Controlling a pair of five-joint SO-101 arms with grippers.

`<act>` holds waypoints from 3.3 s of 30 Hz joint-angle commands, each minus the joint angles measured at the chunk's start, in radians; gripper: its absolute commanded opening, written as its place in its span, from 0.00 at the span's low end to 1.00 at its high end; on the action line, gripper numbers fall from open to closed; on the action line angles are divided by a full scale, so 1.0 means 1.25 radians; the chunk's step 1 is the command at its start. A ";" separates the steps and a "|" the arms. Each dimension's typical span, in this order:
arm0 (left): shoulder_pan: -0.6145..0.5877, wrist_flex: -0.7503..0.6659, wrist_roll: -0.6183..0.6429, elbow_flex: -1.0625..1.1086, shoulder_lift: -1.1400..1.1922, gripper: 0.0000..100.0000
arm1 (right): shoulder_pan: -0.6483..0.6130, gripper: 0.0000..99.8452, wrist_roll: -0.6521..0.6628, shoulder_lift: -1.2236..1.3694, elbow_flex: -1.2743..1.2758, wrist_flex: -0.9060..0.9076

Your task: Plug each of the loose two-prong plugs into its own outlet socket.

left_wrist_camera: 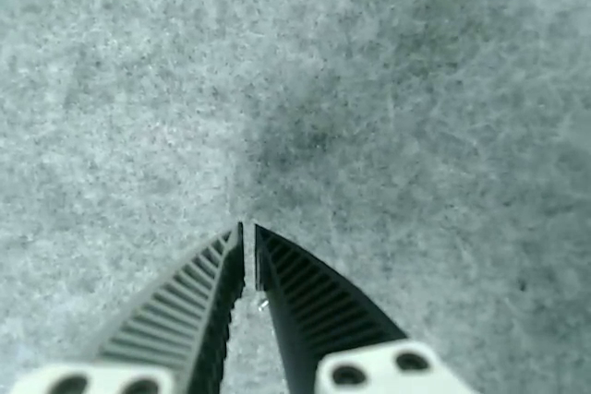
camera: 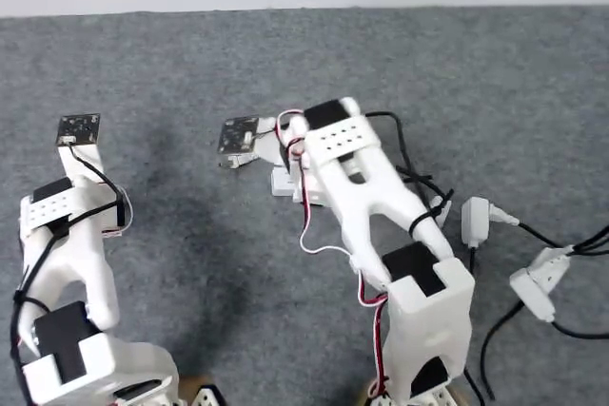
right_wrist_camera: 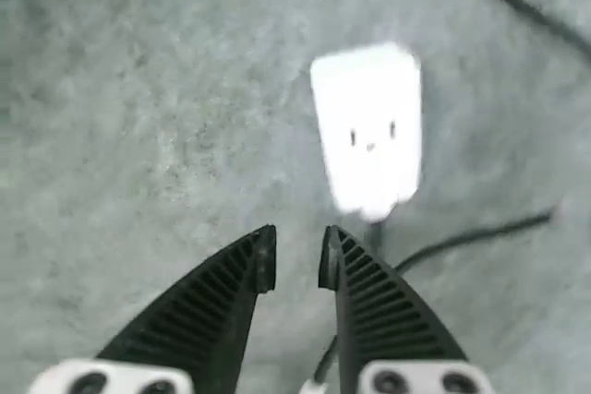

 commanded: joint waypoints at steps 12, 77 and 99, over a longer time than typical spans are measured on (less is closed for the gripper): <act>0.005 0.007 -0.014 -0.033 -0.004 0.01 | -0.017 0.19 0.135 0.128 -0.055 -0.136; 0.004 0.009 -0.016 -0.031 -0.005 0.01 | -0.128 0.25 -1.000 0.056 0.066 -0.172; 0.004 0.017 -0.038 -0.031 -0.005 0.01 | -0.079 0.12 -0.943 0.090 -0.196 -0.089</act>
